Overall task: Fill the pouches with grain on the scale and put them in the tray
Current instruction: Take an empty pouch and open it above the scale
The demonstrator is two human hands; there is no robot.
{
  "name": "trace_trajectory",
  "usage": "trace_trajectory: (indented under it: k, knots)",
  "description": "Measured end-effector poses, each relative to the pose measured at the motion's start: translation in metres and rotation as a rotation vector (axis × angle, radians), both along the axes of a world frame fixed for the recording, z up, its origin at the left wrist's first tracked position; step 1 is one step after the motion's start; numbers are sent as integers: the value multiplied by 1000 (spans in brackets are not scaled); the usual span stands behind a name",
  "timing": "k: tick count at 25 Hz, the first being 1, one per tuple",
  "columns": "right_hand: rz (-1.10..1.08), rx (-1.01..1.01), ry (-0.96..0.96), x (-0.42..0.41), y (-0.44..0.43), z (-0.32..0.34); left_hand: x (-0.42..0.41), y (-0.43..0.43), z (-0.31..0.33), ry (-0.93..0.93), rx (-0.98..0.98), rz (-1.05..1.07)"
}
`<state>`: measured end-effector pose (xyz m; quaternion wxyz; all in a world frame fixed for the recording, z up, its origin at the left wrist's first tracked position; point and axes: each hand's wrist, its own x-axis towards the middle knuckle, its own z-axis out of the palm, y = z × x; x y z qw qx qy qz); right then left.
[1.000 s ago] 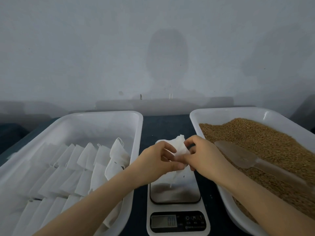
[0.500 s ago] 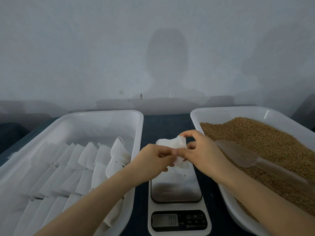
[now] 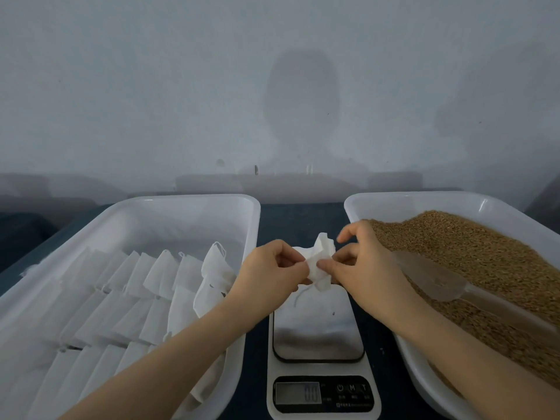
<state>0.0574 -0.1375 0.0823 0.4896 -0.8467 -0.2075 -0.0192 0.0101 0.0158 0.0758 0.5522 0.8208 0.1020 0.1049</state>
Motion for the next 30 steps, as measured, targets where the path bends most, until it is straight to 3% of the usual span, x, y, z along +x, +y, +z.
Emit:
trace_trajectory:
  k: [5, 7, 11, 15, 19, 22, 24, 28, 30]
  knots:
    - [124, -149, -505, -7, 2, 0, 0, -1, 8, 59, -241, -28]
    - [153, -235, -588, -6, 4, -1, -1, -1, 9, 43, -241, -5]
    - [112, -266, -361, -4, 5, -4, -5, -5, 7, -128, 76, 24]
    - [68, -120, -112, 0, 5, -1, -10, -13, 1, -365, 417, -38]
    - [49, 52, 116, 1, 1, 3, -8, -13, -2, -496, 535, -2]
    - [64, 75, 152, 0, -1, 5, -10, -12, 0, -634, 548, -33]
    - [52, 91, 152, 2, -4, 6, -8, -10, 4, -598, 442, -8]
    - [65, 81, 308, 13, -14, 7, 2, 9, 10, -159, -175, 152]
    - [72, 98, 361, 18, -17, 8, 7, 21, 7, -56, -332, 136]
